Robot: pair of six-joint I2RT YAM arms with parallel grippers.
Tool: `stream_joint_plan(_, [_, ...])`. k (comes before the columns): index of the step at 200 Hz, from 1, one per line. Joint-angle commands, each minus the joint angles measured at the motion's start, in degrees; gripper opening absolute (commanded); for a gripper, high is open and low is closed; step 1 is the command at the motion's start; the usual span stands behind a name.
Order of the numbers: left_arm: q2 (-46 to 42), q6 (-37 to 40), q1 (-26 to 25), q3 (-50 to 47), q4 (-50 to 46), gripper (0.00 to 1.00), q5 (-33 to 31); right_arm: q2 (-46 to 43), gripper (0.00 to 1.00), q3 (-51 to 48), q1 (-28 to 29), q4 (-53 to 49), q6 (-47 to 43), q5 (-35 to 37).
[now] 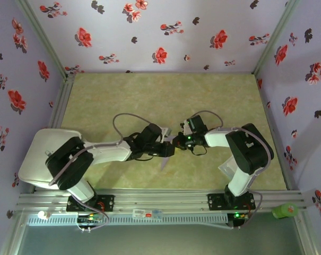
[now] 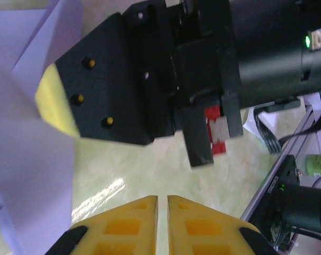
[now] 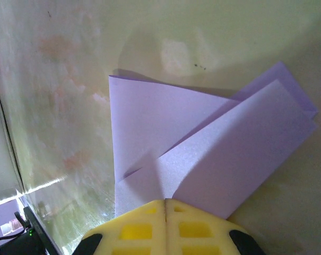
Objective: Fold a paper plane with a square sheet of paper (pick it up from the middle)
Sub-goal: Fold the wing for the fifth time at the center of the table.
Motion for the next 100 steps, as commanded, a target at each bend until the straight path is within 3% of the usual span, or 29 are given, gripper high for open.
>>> stream_joint_plan(1, [4.77,-0.80,-0.36,2.33,-0.63,0.12,0.94,0.73,0.02,-2.47,-0.37,-3.28,0.92,7.16])
stream_joint_plan(54, [9.55,-3.07,-0.38,0.14,-0.18,0.10,0.13,0.47,0.02,-3.09,-0.36,-2.94,1.20,7.28])
stream_joint_plan(100, [6.25,-5.28,-0.56,-7.75,0.70,0.09,0.57,0.65,0.02,-3.19,-0.37,-3.50,0.84,7.82])
